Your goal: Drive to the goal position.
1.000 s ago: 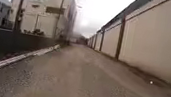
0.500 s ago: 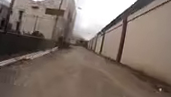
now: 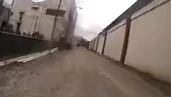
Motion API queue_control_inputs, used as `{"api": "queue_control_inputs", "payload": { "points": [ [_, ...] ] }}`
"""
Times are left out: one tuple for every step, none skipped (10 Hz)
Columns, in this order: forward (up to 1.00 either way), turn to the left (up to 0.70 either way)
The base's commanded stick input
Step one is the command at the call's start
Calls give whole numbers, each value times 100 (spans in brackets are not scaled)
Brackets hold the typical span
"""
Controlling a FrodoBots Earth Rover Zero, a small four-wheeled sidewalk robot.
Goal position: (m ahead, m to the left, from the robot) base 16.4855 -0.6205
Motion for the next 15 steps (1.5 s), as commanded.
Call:
{"api": "queue_control_inputs", "payload": {
  "points": [
    [70, 0],
    [70, 0],
    [70, 0],
    [70, 0],
    [70, 0],
    [70, 0],
    [70, 0],
    [70, 0],
    [70, 0],
    [70, 0],
    [70, 0],
    [70, 0],
    [70, 0],
    [70, -11],
    [70, 0]
  ]
}}
